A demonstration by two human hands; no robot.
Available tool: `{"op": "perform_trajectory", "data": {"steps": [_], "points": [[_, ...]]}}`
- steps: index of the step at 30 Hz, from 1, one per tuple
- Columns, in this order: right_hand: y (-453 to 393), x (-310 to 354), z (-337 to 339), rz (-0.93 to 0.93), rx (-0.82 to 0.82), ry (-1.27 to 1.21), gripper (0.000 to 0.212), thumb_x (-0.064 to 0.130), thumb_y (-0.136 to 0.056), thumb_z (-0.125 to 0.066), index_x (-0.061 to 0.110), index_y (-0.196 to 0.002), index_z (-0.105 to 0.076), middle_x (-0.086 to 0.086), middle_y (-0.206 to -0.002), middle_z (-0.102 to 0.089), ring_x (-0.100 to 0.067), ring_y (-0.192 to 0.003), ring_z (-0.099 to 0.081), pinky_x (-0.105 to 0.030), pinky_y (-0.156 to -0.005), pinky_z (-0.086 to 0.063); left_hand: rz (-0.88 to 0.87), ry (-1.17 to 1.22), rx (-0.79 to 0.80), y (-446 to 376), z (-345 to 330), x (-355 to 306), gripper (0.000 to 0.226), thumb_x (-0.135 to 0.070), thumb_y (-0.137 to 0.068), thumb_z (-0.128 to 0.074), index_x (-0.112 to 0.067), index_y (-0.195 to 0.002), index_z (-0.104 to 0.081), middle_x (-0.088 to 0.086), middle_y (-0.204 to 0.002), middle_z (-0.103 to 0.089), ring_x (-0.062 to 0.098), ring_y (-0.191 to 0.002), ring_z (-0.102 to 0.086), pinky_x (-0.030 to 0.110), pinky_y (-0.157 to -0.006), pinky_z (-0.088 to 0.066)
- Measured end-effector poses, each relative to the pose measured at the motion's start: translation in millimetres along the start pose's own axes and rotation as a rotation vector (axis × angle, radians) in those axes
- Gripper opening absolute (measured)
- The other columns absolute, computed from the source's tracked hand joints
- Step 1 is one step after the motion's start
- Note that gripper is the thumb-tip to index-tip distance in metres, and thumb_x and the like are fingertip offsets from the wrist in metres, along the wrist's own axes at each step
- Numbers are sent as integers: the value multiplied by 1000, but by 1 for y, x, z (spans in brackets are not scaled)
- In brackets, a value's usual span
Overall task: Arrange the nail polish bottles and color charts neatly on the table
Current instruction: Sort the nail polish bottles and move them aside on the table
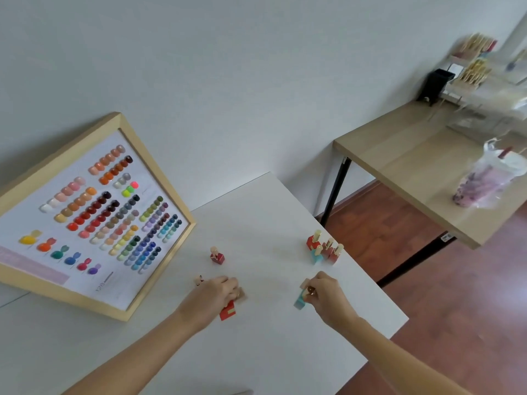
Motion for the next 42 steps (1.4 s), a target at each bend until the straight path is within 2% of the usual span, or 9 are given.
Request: {"op": "perform_trajectory", "data": {"steps": [2, 5, 9, 17, 27, 33, 36, 39, 42], "points": [[0, -15, 13, -62, -17, 10, 17, 11, -86, -65, 11, -102, -69, -4, -103, -58, -19, -90, -59, -25, -81, -49, -12, 51, 5, -23, -2, -23, 17, -26, -98, -45, -13, -96, -56, 3, -88, -60, 17, -76, -59, 28, -65, -46], [-7, -30, 28, -95, -38, 29, 17, 11, -86, -64, 11, -102, -70, -5, -105, -59, -21, -91, -59, -27, -81, -49, -15, 82, 29, -58, -8, -53, 16, -22, -97, -45, -12, -89, -53, 2, -79, -54, 20, -72, -55, 26, -60, -38], [-22, -36, 39, -68, -22, 55, 16, 10, -87, -61, 8, -100, -69, -7, -107, -57, -24, -91, -58, -31, -80, -50, 18, 93, 17, -98, -12, -83, 16, -17, -96, -44, -8, -84, -49, 8, -81, -55, 27, -72, -56, 36, -62, -43], [-46, -44, 40, 18, 30, 144, 13, -2, -86, -52, 7, -86, -61, -9, -105, -54, -27, -81, -55, -37, -74, -50, 59, 56, -30, -149, -14, -118, 10, -13, -96, -45, -7, -98, -53, 14, -95, -60, 23, -75, -52, 29, -63, -38], [-53, -50, 37, 126, -30, 221, 25, -5, -86, -48, 10, -103, -58, -4, -119, -50, -20, -93, -54, -25, -81, -47, 73, 67, -83, -183, -15, -126, 8, -14, -96, -45, -8, -96, -51, 15, -94, -61, 31, -82, -59, 31, -63, -39], [-50, -52, 36, 140, -43, 237, 20, 4, -91, -52, 11, -108, -60, -4, -129, -45, -21, -95, -56, -25, -79, -50, 83, 96, -87, -185, -19, -125, 12, -15, -96, -47, -9, -105, -50, 15, -101, -63, 31, -88, -62, 38, -74, -53], [-48, -52, 38, 126, -58, 242, 20, 9, -92, -53, 13, -111, -59, -4, -135, -41, -25, -97, -58, -31, -79, -53, 74, 131, -101, -179, -19, -119, 19, -12, -92, -52, -11, -111, -47, 13, -101, -62, 31, -86, -63, 34, -68, -49], [-45, -46, 45, 147, -98, 244, 26, 17, -91, -57, 16, -118, -56, -5, -140, -39, -29, -94, -60, -37, -77, -55, 33, 179, -107, -166, -16, -112, 31, -13, -90, -54, -12, -118, -42, 12, -100, -60, 34, -86, -62, 40, -69, -52], [-38, -31, 56, 223, -181, 218, 27, 20, -87, -64, 16, -114, -61, -7, -132, -48, -27, -84, -64, -39, -65, -58, 14, 189, -152, -146, -10, -99, 45, -19, -91, -57, -15, -131, -37, 12, -108, -61, 31, -92, -64, 42, -76, -56]]}}
Point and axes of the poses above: each hand's wrist, its own y-axis away from the middle knuckle, its own z-axis out of the back of the hand, x = y × z, the point moved 3 cm from there along -y, towards the middle knuckle
